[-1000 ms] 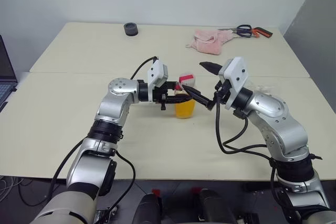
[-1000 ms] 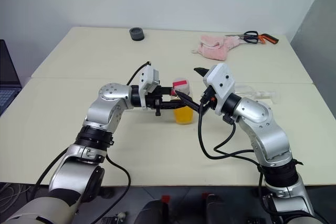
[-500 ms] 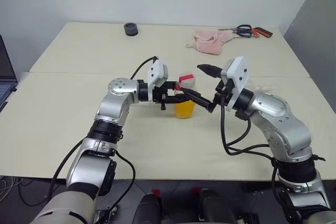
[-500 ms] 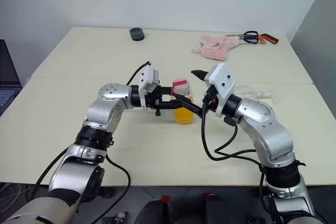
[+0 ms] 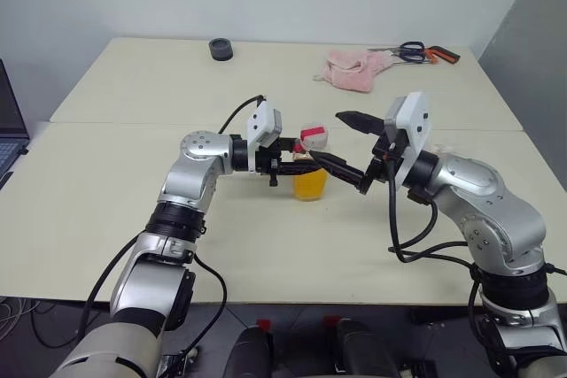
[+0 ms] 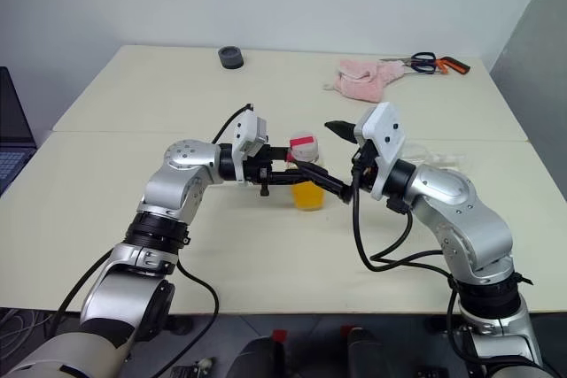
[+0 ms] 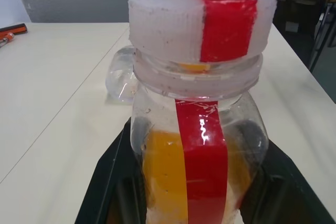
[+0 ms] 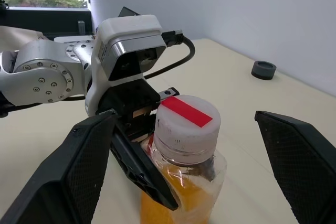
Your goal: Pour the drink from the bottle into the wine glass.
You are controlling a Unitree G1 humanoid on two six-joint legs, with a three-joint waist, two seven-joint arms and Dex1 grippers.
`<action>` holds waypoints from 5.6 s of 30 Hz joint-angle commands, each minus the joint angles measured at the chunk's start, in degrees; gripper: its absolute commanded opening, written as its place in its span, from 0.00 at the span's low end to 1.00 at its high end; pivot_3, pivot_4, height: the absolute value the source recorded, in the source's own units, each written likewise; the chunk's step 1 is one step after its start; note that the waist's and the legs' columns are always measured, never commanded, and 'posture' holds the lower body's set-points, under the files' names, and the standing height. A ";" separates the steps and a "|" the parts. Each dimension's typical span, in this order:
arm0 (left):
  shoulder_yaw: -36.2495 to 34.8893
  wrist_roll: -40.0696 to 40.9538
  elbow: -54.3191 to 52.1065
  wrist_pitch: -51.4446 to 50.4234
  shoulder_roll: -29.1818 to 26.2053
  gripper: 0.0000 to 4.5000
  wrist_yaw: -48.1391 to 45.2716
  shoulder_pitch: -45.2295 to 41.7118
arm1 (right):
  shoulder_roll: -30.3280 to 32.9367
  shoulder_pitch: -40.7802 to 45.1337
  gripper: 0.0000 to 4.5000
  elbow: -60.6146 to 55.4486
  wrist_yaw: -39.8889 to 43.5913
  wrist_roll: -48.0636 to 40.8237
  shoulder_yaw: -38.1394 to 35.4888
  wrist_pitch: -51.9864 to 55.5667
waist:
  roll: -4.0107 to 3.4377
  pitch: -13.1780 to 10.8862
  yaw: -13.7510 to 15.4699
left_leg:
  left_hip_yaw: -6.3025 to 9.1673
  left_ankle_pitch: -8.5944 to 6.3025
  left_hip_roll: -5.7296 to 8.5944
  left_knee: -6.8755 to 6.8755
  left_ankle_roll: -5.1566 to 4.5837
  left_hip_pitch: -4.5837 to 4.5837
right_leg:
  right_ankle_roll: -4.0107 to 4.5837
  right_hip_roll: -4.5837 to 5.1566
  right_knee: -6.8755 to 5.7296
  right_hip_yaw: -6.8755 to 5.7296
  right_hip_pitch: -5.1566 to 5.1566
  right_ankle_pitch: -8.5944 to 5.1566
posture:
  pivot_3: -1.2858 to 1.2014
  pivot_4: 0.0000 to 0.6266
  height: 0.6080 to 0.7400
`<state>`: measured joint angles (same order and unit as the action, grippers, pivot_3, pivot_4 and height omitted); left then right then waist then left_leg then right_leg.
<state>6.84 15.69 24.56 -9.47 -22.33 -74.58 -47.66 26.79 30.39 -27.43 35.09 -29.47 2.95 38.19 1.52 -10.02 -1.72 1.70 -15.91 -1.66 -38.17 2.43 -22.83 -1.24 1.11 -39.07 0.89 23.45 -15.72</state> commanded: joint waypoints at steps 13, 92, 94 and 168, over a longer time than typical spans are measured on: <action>-1.23 1.87 -3.02 0.41 -0.02 0.38 -0.42 -0.73 | 0.35 1.50 1.00 -0.06 -0.56 1.60 -0.22 -2.78 | 0.00 0.00 0.01 | 0.00 0.00 0.00 0.00 0.00 0.00 | 0.00 0.00 0.00 0.00 0.00 0.00 | 0.52 0.24 1.00; -0.95 2.42 -3.88 -0.68 -0.19 0.38 -3.41 -1.06 | -1.21 5.20 1.00 4.39 1.97 -3.12 -0.05 0.89 | 0.00 0.00 -0.02 | -0.01 0.00 0.00 0.00 0.00 0.00 | 0.00 0.00 0.00 0.01 0.00 0.00 | 0.52 0.24 1.00; -0.98 2.38 -3.94 -0.72 -0.23 0.38 -3.44 -1.02 | -1.21 5.50 1.00 4.95 2.21 -2.66 0.38 0.41 | 0.00 0.00 0.00 | 0.00 0.00 0.00 0.00 0.00 0.00 | 0.00 0.00 0.00 0.00 0.00 0.00 | 0.52 0.24 1.00; -6.54 1.39 -2.25 0.69 -4.45 0.38 8.27 0.90 | 10.01 -28.48 1.00 8.72 2.93 5.87 -13.78 -12.80 | -0.02 0.00 -0.17 | -0.10 0.00 -0.02 0.01 -0.01 0.16 | -0.01 -0.04 -0.02 0.11 -0.12 0.00 | 0.52 0.24 1.00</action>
<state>3.59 17.27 22.44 -10.62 -25.81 -69.50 -45.81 35.72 0.09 -11.88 36.07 -19.39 -10.16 21.94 1.49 -10.02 -1.89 1.61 -15.91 -1.68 -38.16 2.42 -22.65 -1.25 1.06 -39.10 1.01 23.33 -15.72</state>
